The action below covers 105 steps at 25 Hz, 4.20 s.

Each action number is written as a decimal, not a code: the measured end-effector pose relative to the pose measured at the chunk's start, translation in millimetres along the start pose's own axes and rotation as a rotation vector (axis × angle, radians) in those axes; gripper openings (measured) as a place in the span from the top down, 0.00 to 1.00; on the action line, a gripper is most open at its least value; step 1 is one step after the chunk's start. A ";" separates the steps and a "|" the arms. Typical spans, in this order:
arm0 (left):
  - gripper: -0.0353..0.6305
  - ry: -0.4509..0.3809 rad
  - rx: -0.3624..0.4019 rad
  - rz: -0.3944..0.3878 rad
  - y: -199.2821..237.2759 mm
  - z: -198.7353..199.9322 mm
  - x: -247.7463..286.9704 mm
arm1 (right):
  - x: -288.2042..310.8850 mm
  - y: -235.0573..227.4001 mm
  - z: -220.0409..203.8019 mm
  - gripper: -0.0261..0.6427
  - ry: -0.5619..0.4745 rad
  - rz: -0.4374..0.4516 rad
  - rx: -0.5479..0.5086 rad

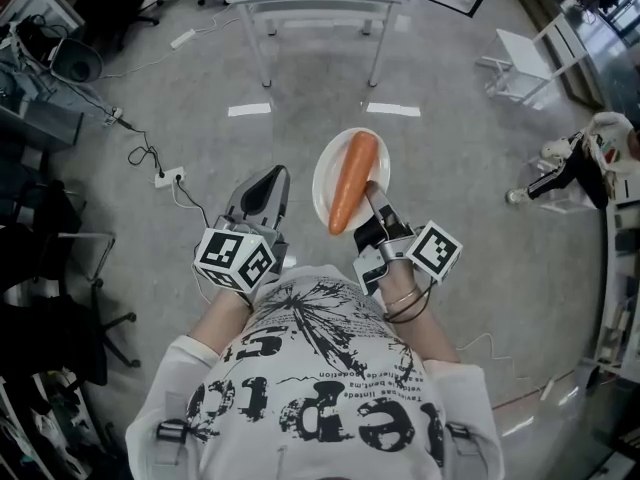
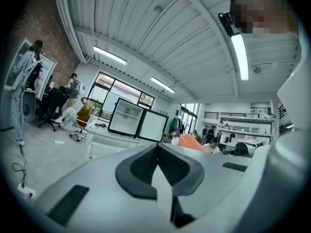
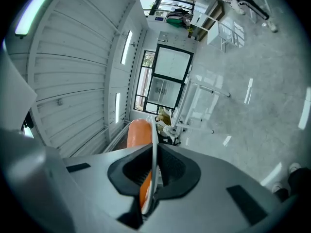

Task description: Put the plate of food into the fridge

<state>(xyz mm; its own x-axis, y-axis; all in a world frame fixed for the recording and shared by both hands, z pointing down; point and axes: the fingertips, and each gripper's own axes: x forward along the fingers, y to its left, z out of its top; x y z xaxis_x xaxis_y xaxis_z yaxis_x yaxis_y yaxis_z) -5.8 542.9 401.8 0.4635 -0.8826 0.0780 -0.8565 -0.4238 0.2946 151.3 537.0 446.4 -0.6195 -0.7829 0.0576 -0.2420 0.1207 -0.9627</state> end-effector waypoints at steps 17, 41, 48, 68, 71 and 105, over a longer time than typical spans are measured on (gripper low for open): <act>0.94 0.010 -0.010 0.018 16.3 -2.7 47.3 | 31.4 -28.5 39.1 0.92 0.005 -0.063 0.001; 0.94 -0.017 -0.026 -0.167 226.2 97.0 231.1 | 304.0 -6.8 115.9 0.92 -0.140 -0.099 -0.055; 0.94 -0.037 -0.062 -0.130 267.0 106.9 264.6 | 358.2 -10.5 144.0 0.92 -0.125 -0.080 -0.049; 0.94 -0.082 -0.133 -0.016 290.9 138.2 500.7 | 518.9 -56.1 347.5 0.92 0.011 -0.024 -0.025; 0.94 -0.087 -0.144 0.003 296.7 141.9 525.5 | 535.2 -61.1 373.8 0.92 0.018 -0.024 -0.035; 0.94 0.101 -0.005 -0.250 459.0 194.5 716.4 | 755.5 -33.7 487.9 0.92 -0.353 -0.097 0.007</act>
<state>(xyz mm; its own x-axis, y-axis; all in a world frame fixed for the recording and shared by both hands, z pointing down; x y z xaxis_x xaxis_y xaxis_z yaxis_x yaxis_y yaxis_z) -111.0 -323.5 407.6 0.6807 -0.7262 0.0965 -0.7119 -0.6246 0.3210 55.7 -356.3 393.5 -0.2975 -0.9531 0.0551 -0.2811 0.0323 -0.9591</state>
